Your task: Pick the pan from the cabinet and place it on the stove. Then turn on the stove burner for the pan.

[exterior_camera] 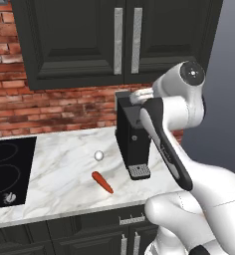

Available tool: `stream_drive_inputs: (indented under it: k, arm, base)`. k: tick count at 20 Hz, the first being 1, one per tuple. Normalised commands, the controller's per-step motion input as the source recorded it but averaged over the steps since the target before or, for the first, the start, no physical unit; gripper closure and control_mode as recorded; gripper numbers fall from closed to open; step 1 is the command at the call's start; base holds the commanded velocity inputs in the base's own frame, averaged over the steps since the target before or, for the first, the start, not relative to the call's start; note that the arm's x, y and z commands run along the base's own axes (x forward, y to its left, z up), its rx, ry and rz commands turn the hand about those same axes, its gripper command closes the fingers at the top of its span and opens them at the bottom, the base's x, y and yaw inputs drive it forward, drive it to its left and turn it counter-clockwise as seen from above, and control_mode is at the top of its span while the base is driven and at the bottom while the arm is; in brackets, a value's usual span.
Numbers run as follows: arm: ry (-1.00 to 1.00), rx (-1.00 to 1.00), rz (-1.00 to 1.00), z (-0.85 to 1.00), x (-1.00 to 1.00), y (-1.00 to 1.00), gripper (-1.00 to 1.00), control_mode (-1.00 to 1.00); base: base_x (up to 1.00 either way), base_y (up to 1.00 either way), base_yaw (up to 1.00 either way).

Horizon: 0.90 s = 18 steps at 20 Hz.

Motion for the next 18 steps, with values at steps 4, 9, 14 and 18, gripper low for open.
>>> stream_drive_inputs:
  k: [4,9,14,18]
  arm:
    - [-0.26,0.0,0.0,0.57,0.0,0.27,-1.0,-1.0]
    - [-0.29,0.0,0.0,0.5,0.0,0.24,-1.0,-1.0]
    - [-0.33,0.0,0.0,0.42,0.0,0.16,-1.0,-1.0]
    - [-0.3,0.0,0.0,0.36,0.0,0.06,-1.0,-1.0]
  base:
    - [0.0,0.0,0.0]
    - [0.0,0.0,0.0]
    - [0.0,0.0,0.0]
    - [0.0,0.0,0.0]
